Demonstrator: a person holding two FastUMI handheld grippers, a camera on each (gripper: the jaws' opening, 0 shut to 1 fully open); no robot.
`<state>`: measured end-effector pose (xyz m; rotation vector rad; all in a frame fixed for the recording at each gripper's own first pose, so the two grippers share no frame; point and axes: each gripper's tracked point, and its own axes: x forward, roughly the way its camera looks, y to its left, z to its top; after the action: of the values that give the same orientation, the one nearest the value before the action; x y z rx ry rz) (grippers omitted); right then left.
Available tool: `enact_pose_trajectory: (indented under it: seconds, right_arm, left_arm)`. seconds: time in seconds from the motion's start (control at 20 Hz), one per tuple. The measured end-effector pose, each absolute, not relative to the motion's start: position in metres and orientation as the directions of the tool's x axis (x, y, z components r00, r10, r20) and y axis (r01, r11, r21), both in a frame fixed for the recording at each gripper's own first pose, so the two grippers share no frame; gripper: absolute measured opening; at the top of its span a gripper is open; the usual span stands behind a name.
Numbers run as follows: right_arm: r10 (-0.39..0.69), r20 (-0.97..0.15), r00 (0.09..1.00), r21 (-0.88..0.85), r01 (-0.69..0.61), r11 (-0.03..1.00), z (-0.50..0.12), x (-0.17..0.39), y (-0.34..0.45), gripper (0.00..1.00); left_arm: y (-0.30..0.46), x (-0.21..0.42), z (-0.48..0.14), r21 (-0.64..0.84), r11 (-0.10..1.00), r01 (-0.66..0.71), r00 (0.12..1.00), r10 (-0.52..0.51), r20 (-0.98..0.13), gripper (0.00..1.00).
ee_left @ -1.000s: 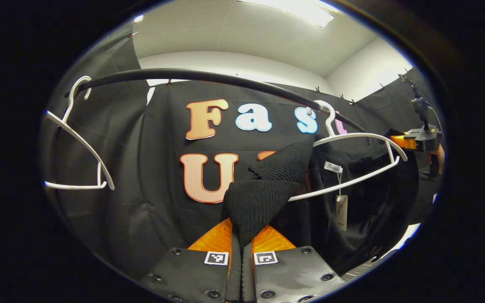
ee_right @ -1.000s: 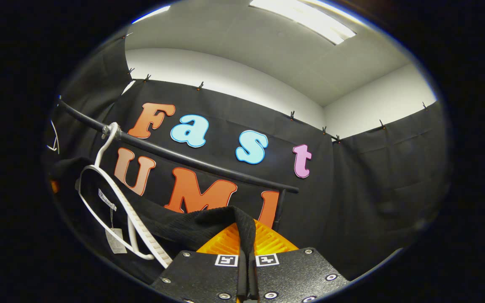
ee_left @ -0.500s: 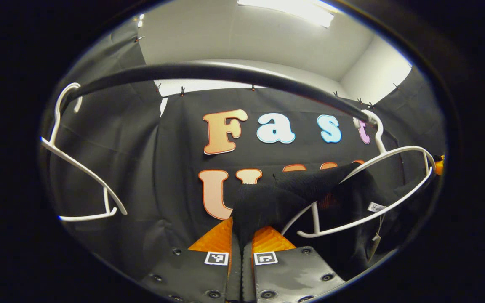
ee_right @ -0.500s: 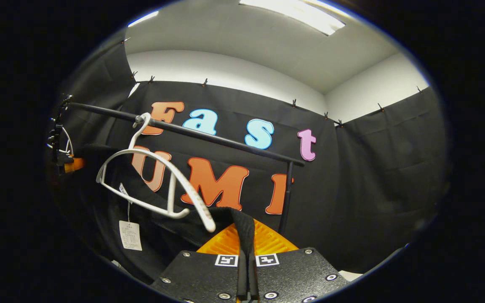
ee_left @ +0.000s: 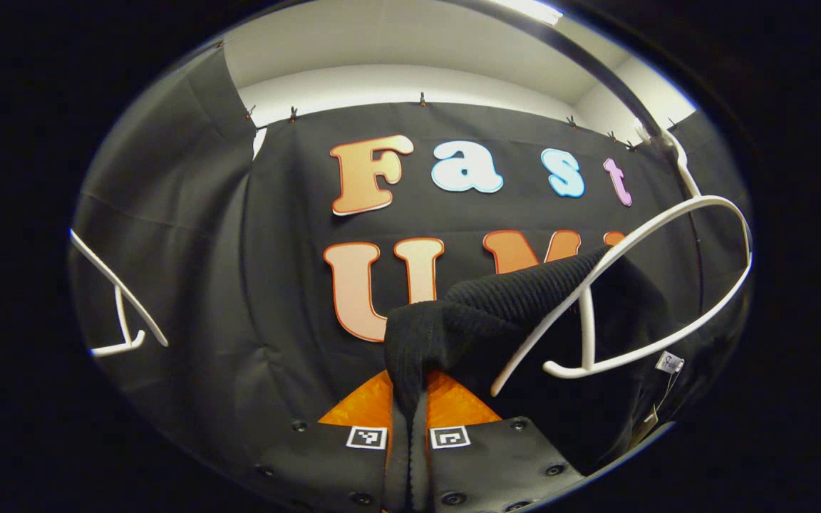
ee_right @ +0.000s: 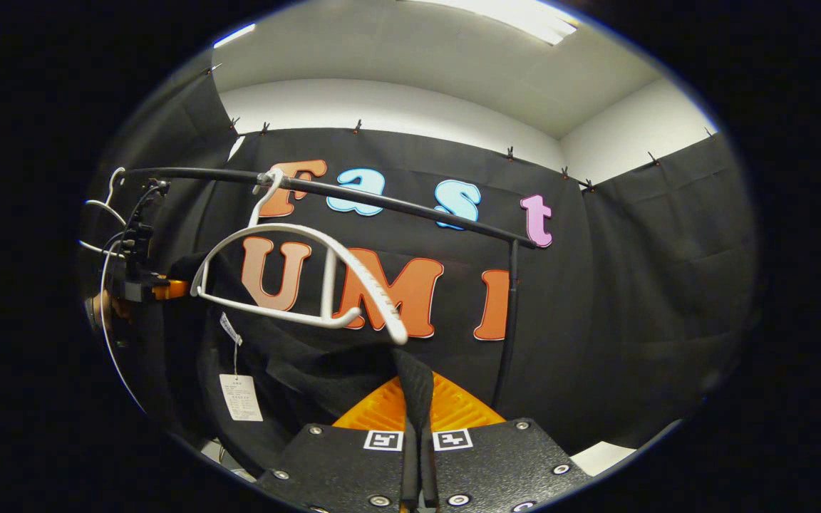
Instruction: Grasp the clothes on the hanger with both hands and then place them into the laundry hamper below.
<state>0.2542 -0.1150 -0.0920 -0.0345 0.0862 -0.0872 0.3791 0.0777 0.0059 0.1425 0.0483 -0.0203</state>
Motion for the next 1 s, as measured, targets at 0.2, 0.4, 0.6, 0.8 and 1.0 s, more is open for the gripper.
enact_pose_trajectory:
  seconds: [0.2,0.4,0.6,0.8,1.0]
  right_arm:
    - [-0.045,-0.09,0.995,-0.041,0.042,0.998,-0.099,0.252,-0.091,0.01]
    - [0.0,-0.111,0.994,-0.076,-0.008,0.997,-0.114,0.246,-0.062,0.01]
    - [0.052,-0.142,0.988,-0.05,-0.06,0.997,-0.132,0.242,-0.029,0.01]
    - [0.102,-0.191,0.976,0.015,-0.101,0.995,-0.159,0.237,0.007,0.01]
    - [0.149,-0.235,0.961,0.073,-0.136,0.988,-0.19,0.227,0.045,0.01]
  left_arm:
    - [0.094,0.386,-0.023,0.116,0.993,0.001,0.992,0.014,-0.127,0.08]
    - [0.111,0.356,-0.051,0.145,0.989,-0.009,0.985,0.034,-0.168,0.08]
    - [0.11,0.321,-0.075,0.175,0.985,0.009,0.979,0.027,-0.202,0.08]
    - [0.103,0.287,-0.098,0.197,0.98,0.036,0.971,0.012,-0.238,0.08]
    - [0.096,0.266,-0.139,0.185,0.982,0.038,0.957,0.017,-0.288,0.08]
